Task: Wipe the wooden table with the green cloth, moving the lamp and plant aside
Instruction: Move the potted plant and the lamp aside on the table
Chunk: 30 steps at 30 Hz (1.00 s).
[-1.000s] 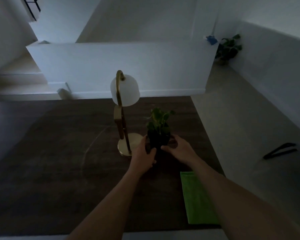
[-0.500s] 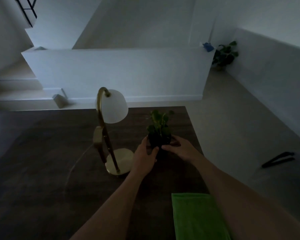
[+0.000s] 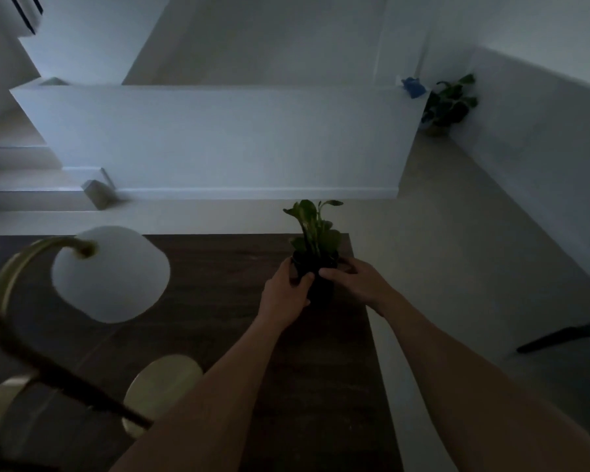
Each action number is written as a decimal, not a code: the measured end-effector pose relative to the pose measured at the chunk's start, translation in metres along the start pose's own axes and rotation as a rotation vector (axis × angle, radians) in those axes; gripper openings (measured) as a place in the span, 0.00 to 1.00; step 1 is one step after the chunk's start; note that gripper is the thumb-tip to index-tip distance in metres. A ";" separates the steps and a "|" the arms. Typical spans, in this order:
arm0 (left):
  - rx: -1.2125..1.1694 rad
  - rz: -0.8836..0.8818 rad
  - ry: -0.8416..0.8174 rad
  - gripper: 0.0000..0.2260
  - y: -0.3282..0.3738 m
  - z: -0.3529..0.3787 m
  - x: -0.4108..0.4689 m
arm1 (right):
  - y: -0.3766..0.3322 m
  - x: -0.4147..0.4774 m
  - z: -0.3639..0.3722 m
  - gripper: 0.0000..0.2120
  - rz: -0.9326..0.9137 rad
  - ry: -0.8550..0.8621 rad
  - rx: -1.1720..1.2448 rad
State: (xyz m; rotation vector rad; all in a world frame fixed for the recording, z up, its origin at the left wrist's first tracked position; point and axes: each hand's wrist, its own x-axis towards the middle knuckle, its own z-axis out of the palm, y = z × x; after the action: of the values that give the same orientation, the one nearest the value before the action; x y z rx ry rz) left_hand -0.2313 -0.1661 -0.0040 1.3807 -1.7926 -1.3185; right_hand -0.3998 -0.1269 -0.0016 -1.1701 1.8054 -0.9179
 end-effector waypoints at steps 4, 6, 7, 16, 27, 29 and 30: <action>-0.002 0.016 0.010 0.19 0.010 0.011 0.037 | 0.002 0.034 -0.013 0.24 -0.035 0.019 0.055; -0.018 0.020 0.014 0.19 0.013 0.017 0.053 | 0.001 0.048 -0.021 0.21 -0.051 0.019 0.059; -0.026 0.023 0.017 0.18 0.015 0.019 0.061 | 0.002 0.055 -0.024 0.21 -0.057 0.021 0.049; 0.039 0.040 -0.014 0.28 0.009 0.029 0.091 | 0.016 0.075 -0.029 0.29 -0.069 0.062 0.018; 0.122 -0.077 0.003 0.13 0.009 0.007 0.047 | 0.027 0.031 0.001 0.12 0.092 0.319 -0.077; 0.180 -0.019 0.017 0.06 0.009 0.003 0.032 | 0.026 0.014 0.008 0.08 0.060 0.343 -0.156; 0.206 0.013 0.024 0.04 0.010 0.000 0.023 | 0.023 0.004 0.012 0.08 0.039 0.331 -0.179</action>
State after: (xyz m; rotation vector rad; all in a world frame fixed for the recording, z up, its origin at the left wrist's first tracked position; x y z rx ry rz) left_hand -0.2439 -0.1870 0.0013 1.4821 -1.9623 -1.1315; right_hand -0.3991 -0.1255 -0.0279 -1.1373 2.2069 -0.9882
